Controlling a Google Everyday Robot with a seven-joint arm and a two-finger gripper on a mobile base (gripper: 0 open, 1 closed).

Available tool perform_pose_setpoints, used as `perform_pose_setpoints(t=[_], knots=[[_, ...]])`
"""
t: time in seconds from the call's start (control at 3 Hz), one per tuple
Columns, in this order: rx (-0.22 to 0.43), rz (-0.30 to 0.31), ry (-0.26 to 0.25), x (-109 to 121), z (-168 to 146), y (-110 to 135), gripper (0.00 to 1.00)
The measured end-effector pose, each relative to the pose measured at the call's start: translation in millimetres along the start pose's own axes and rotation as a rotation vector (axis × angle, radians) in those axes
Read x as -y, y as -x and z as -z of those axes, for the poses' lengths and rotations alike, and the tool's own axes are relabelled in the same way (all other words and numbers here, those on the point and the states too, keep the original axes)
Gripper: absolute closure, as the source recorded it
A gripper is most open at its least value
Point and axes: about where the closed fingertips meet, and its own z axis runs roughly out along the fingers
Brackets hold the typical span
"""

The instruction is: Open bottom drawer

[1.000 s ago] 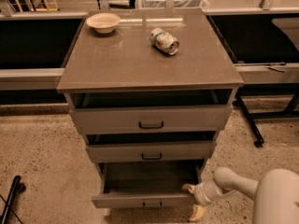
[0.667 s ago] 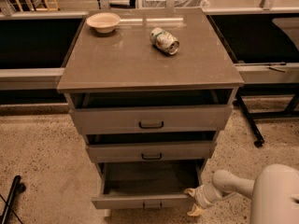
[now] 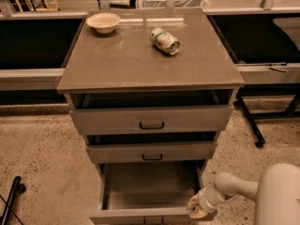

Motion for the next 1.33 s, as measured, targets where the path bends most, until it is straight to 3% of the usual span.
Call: perform_pose_setpoints(t=[0.33,1.0,1.33], knots=[[0.017,0.017,0.003,-3.8,12.4,10.0,0.59],[0.017,0.017,0.003,-3.9,12.5,10.1,0.13],[0.017,0.017,0.004,-3.9,12.5,10.1,0.00]])
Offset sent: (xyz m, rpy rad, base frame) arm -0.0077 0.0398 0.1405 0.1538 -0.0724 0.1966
